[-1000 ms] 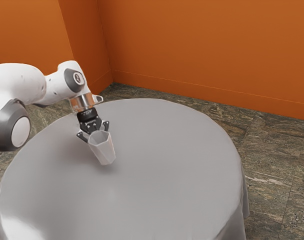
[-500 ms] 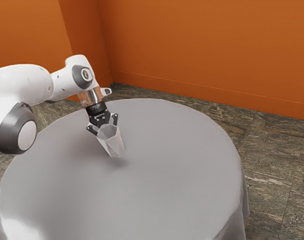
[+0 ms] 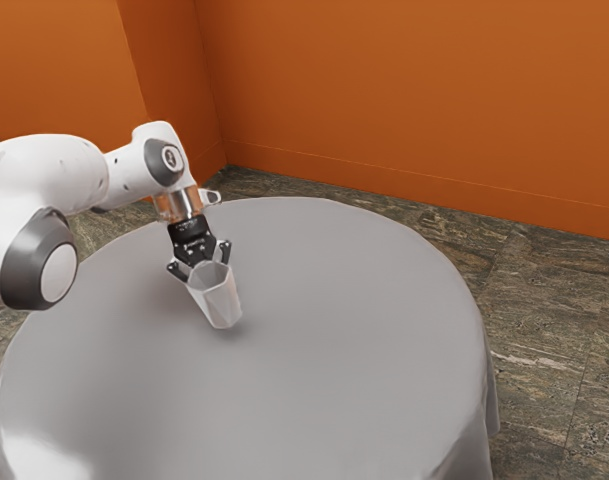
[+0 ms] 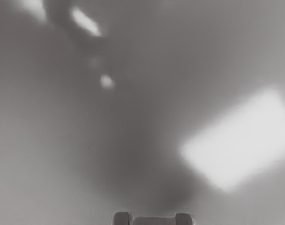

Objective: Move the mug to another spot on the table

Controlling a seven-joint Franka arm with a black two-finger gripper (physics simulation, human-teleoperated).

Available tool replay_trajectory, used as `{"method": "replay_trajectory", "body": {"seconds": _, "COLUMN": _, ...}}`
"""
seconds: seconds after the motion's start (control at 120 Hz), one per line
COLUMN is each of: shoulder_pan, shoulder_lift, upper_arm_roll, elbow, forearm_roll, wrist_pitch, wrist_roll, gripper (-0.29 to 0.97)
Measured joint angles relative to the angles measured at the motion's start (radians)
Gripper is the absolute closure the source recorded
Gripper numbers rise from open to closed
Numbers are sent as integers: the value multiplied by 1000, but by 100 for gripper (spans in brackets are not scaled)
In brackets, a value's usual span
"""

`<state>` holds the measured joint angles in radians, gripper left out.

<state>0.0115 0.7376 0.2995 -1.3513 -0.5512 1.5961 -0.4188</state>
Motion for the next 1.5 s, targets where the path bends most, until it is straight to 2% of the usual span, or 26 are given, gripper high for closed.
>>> {"method": "replay_trajectory", "body": {"seconds": 0.4, "shoulder_pan": 15, "shoulder_lift": 29, "upper_arm_roll": -1, "elbow": 0, "forearm_roll": -3, "wrist_pitch": -16, "wrist_roll": 2, "gripper": 77}}
{"method": "replay_trajectory", "body": {"seconds": 0.767, "shoulder_pan": 15, "shoulder_lift": 46, "upper_arm_roll": -10, "elbow": 6, "forearm_roll": -15, "wrist_pitch": 26, "wrist_roll": 3, "gripper": 77}}
{"method": "replay_trajectory", "body": {"seconds": 0.95, "shoulder_pan": 15, "shoulder_lift": 46, "upper_arm_roll": -8, "elbow": 6, "forearm_roll": -25, "wrist_pitch": 35, "wrist_roll": 5, "gripper": 39}}
{"method": "replay_trajectory", "body": {"seconds": 1.075, "shoulder_pan": 15, "shoulder_lift": 46, "upper_arm_roll": -8, "elbow": 6, "forearm_roll": -27, "wrist_pitch": 39, "wrist_roll": 8, "gripper": 21}}
{"method": "replay_trajectory", "body": {"seconds": 1.25, "shoulder_pan": 15, "shoulder_lift": 46, "upper_arm_roll": -5, "elbow": 4, "forearm_roll": -22, "wrist_pitch": 74, "wrist_roll": 15, "gripper": 9}}
{"method": "replay_trajectory", "body": {"seconds": 1.5, "shoulder_pan": 15, "shoulder_lift": 53, "upper_arm_roll": -3, "elbow": 3, "forearm_roll": -16, "wrist_pitch": 220, "wrist_roll": 37, "gripper": 3}}
